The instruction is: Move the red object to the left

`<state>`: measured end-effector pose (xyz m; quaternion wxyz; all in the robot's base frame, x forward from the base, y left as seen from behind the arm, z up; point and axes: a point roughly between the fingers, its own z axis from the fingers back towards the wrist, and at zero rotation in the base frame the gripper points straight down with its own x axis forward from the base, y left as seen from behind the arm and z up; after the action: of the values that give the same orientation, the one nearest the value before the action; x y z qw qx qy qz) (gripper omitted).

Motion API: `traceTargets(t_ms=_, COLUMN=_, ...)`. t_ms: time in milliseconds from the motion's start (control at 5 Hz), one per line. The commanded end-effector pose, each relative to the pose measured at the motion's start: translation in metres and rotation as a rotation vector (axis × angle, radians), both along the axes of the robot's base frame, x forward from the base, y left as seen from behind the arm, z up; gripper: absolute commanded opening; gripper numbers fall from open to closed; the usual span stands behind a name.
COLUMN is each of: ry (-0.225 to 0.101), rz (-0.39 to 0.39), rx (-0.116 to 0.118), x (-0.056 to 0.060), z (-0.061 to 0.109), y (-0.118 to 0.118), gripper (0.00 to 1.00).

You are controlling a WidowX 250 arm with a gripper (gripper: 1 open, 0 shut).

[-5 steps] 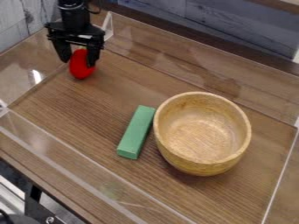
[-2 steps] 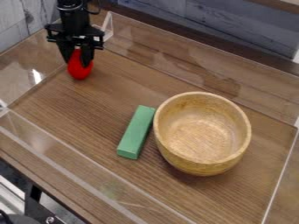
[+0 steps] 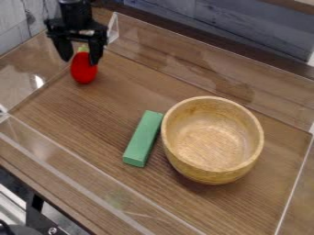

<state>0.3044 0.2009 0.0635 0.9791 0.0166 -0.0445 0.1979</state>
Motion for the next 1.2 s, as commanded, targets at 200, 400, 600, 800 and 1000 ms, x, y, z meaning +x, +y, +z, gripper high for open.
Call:
traceTargets(t_ms=200, ry=-0.118, rz=-0.019, rx=0.039, x=0.001, z=0.063, y=-0.022, gripper=1.00)
traceTargets(t_ms=400, ry=-0.140, rz=-0.033, rx=0.041, x=-0.002, z=0.078, y=-0.036, gripper=1.00)
traceTargets(t_ms=600, ry=-0.152, rz=-0.042, rx=0.038, x=-0.005, z=0.088, y=-0.045, gripper=1.00)
traceTargets(t_ms=800, ry=-0.157, rz=-0.052, rx=0.030, x=-0.009, z=0.096, y=-0.055, gripper=1.00)
traceTargets(t_ms=1000, ry=-0.161, rz=-0.068, rx=0.020, x=-0.012, z=0.104, y=-0.067, gripper=1.00)
